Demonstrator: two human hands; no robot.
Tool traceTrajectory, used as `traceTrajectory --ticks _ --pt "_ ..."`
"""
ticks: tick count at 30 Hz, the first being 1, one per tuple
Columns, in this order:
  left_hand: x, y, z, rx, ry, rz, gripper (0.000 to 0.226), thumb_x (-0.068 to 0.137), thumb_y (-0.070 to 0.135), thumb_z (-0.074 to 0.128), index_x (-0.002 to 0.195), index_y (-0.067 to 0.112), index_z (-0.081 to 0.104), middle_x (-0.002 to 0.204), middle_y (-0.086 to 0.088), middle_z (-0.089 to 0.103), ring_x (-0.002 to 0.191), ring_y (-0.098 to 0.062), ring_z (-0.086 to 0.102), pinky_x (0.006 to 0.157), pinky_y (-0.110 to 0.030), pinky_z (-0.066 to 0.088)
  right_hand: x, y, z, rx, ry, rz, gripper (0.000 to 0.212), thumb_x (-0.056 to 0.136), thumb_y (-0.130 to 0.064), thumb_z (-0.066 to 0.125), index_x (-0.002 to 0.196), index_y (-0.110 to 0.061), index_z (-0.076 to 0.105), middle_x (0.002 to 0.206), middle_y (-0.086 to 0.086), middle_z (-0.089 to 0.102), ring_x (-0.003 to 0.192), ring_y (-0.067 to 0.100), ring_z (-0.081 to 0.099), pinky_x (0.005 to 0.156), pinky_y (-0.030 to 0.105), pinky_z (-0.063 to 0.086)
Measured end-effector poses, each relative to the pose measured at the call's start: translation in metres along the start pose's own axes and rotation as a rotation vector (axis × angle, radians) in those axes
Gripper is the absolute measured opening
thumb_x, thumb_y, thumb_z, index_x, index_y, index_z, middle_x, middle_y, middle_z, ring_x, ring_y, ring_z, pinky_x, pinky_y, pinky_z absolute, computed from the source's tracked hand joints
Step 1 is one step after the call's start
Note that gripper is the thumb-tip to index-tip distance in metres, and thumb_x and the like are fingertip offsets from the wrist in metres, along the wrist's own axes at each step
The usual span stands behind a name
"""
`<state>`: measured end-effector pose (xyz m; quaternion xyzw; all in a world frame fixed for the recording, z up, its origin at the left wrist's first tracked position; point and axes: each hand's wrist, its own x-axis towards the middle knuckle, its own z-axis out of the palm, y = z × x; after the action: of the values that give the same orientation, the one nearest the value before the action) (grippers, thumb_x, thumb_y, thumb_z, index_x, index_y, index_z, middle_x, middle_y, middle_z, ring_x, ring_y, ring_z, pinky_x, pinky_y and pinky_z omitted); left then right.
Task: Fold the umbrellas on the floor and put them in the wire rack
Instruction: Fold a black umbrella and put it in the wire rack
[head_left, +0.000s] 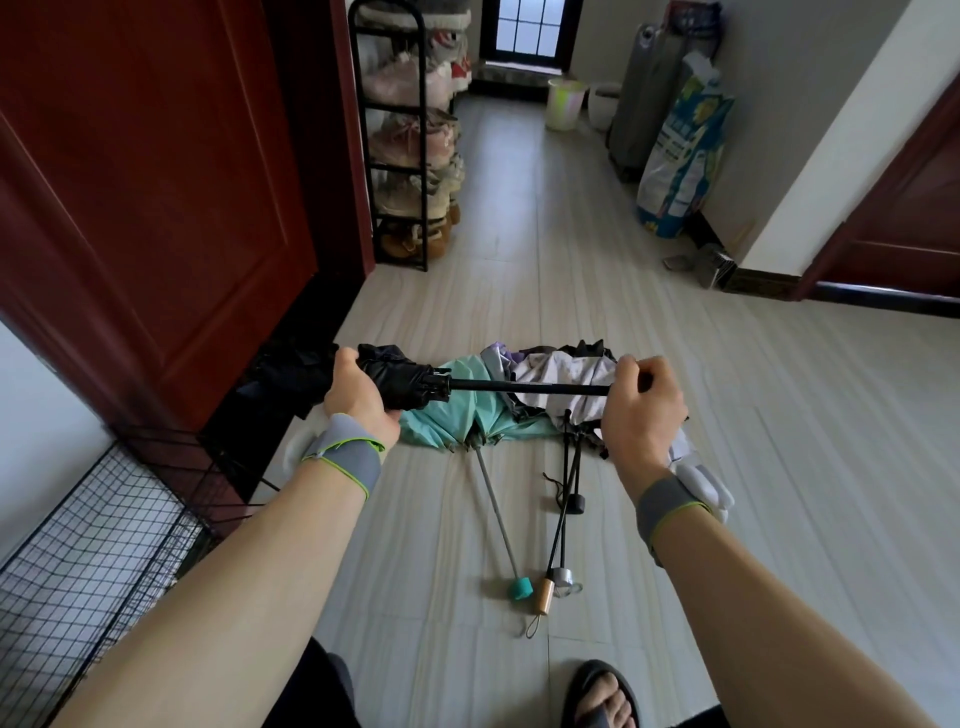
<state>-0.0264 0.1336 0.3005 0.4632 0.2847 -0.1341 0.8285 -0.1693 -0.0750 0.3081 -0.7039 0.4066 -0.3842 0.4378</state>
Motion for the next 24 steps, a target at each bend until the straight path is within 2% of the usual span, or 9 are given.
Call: traceTrajectory --ticks 2,4,7,10,13,15,19,22,24 --pt "-0.001 -0.001 0.001 0.017 0.015 0.004 0.023 0.091 0.039 0.061 0.100 0.018 0.062 0.110 -0.006 0.070 0.100 -0.028 0.070 0.090 -0.045 0.058 -0.001 0.000 0.004 -0.095 -0.149 0.136 0.024 0.095 -0.026 0.050 0.078 -0.010 0.057 0.069 0.000 0.056 0.063 0.018 0.049 0.058 0.030 0.038" --pt "-0.005 -0.003 0.005 0.046 0.020 0.034 0.021 0.089 0.038 0.062 0.092 0.018 0.062 0.105 -0.005 0.070 0.096 -0.028 0.070 0.090 -0.046 0.058 0.002 0.007 0.009 -0.177 -0.336 0.338 0.029 0.087 -0.031 0.048 0.081 -0.006 0.062 0.080 0.009 0.064 0.068 0.026 0.053 0.057 0.030 0.038" --pt "-0.008 -0.003 0.007 0.047 0.027 0.058 0.020 0.084 0.038 0.065 0.087 0.019 0.062 0.106 -0.004 0.070 0.097 -0.029 0.069 0.091 -0.047 0.057 0.005 0.013 0.009 -0.175 -0.396 0.467 0.041 0.081 -0.032 0.048 0.099 -0.001 0.068 0.098 0.015 0.071 0.076 0.029 0.058 0.057 0.029 0.038" --pt "-0.011 -0.005 0.010 0.018 0.037 0.064 0.020 0.084 0.038 0.065 0.087 0.019 0.063 0.100 -0.004 0.071 0.087 -0.027 0.070 0.082 -0.042 0.058 0.001 0.008 0.010 -0.189 -0.355 0.392 0.035 0.084 -0.031 0.049 0.096 -0.003 0.066 0.091 0.011 0.068 0.074 0.029 0.058 0.060 0.030 0.040" --pt "-0.023 -0.020 0.018 0.025 -0.033 0.008 0.022 0.085 0.038 0.064 0.088 0.016 0.065 0.091 -0.004 0.073 0.076 -0.023 0.071 0.068 -0.036 0.060 -0.031 -0.015 0.023 -0.038 -0.201 -0.049 0.016 0.096 -0.021 0.055 0.084 -0.012 0.058 0.069 -0.005 0.059 0.064 0.008 0.054 0.061 0.029 0.039" --pt "-0.026 -0.027 0.020 0.027 -0.102 -0.069 0.026 0.088 0.039 0.061 0.095 0.015 0.067 0.098 -0.007 0.075 0.077 -0.024 0.073 0.069 -0.037 0.062 -0.048 -0.026 0.030 0.064 -0.171 -0.181 0.019 0.098 -0.019 0.057 0.080 -0.019 0.053 0.065 -0.009 0.056 0.059 0.003 0.051 0.057 0.021 0.038" --pt "-0.027 -0.025 0.020 0.054 -0.027 -0.038 0.020 0.089 0.036 0.063 0.085 0.017 0.058 0.089 -0.004 0.067 0.082 -0.023 0.068 0.082 -0.040 0.060 -0.046 -0.015 0.031 0.055 -0.248 -0.035 0.020 0.101 -0.025 0.052 0.082 -0.019 0.052 0.068 -0.006 0.054 0.059 0.007 0.045 0.058 0.027 0.036" --pt "-0.032 -0.024 0.022 0.069 -0.020 0.006 0.022 0.081 0.041 0.067 0.083 0.020 0.062 0.091 -0.001 0.069 0.083 -0.022 0.069 0.076 -0.037 0.060 -0.043 -0.016 0.034 -0.008 -0.292 0.132 0.027 0.100 -0.026 0.046 0.079 -0.011 0.053 0.069 -0.002 0.052 0.064 0.017 0.046 0.054 0.029 0.036" --pt "-0.032 -0.026 0.022 0.067 -0.004 0.030 0.027 0.074 0.044 0.069 0.086 0.020 0.065 0.093 0.000 0.072 0.081 -0.022 0.070 0.067 -0.034 0.059 -0.040 -0.016 0.037 -0.060 -0.358 0.256 0.030 0.097 -0.025 0.046 0.080 -0.005 0.061 0.066 -0.001 0.056 0.064 0.021 0.047 0.053 0.030 0.034"
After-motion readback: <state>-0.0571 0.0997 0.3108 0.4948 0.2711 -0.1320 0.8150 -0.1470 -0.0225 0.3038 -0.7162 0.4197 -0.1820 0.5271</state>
